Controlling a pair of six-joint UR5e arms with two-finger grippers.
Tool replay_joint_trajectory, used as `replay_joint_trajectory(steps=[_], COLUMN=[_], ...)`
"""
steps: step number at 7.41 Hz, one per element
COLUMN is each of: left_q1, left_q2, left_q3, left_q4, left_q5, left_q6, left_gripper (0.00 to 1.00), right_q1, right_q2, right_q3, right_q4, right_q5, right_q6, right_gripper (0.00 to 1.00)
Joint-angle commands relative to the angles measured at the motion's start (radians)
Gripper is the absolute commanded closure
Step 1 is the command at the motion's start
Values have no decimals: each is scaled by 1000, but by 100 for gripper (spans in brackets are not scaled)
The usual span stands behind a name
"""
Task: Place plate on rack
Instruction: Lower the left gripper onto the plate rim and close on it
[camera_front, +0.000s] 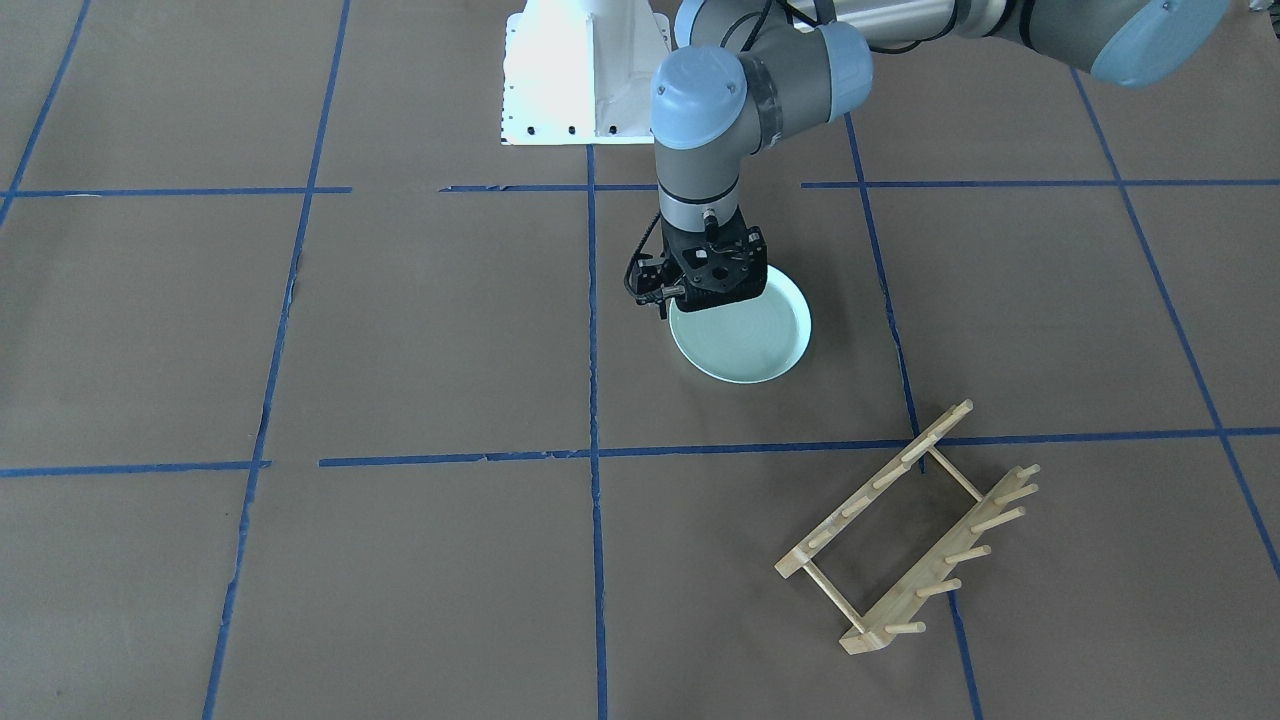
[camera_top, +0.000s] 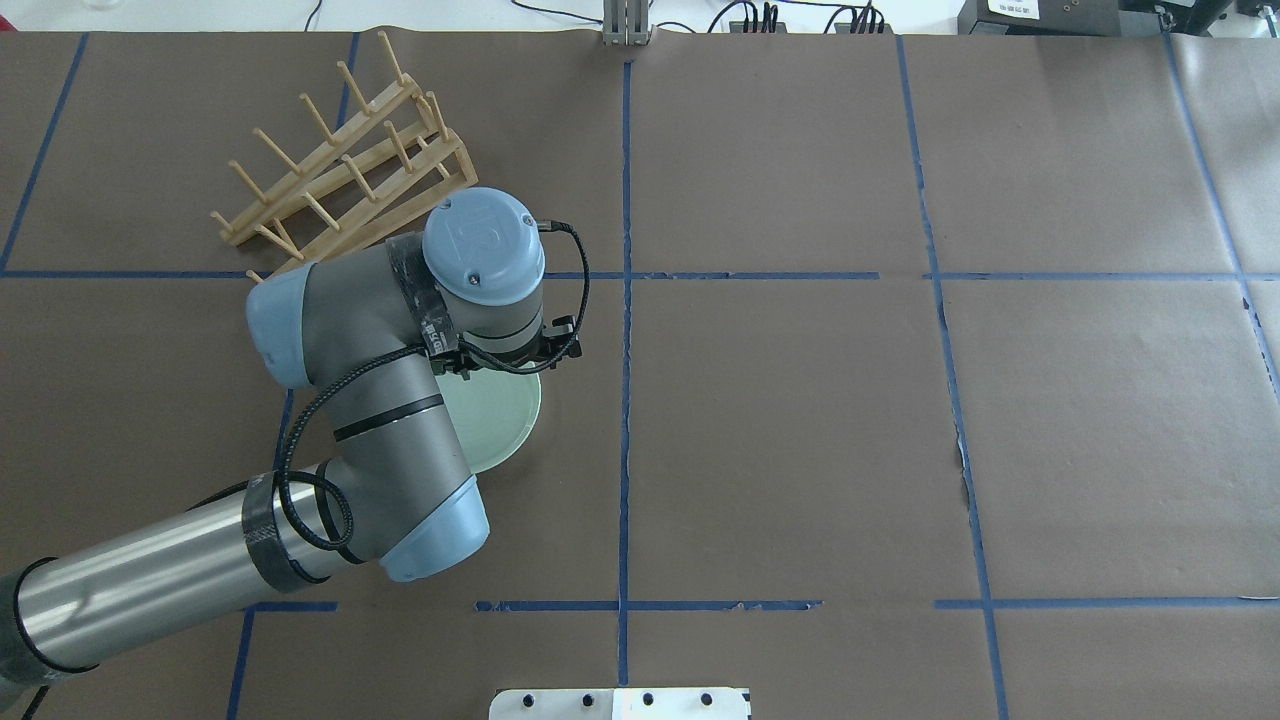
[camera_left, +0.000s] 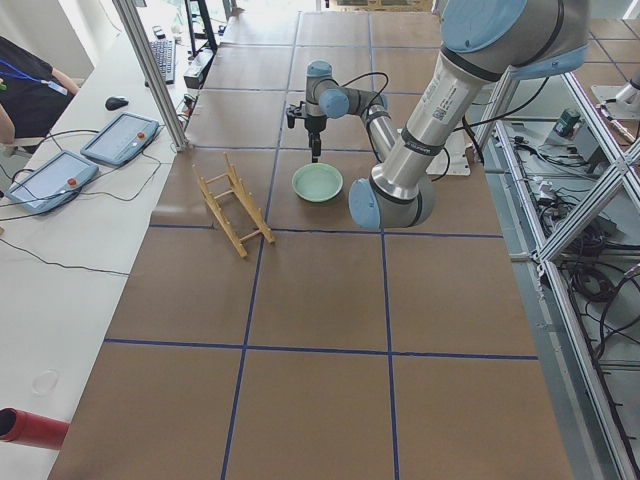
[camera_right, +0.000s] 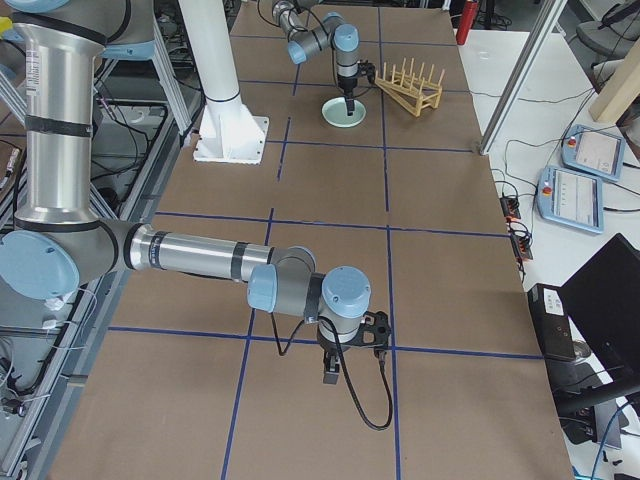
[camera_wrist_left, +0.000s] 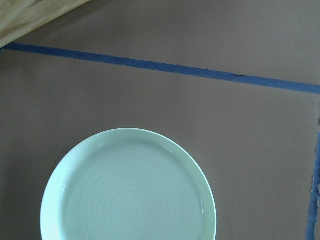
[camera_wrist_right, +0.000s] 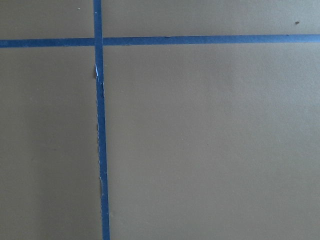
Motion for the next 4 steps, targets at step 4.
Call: replay_joint_trajectory(steps=[4], left_q1=[25], left_q2=[18], left_q3=[83], left_q4=[-154], left_q5=[0], left_q6=[-39], left_gripper=[12], right_q1=[-1], right_q2=[0], right_q3=[0], right_q4=[0], right_q5=[0], right_q6=[-1], right_gripper=[0])
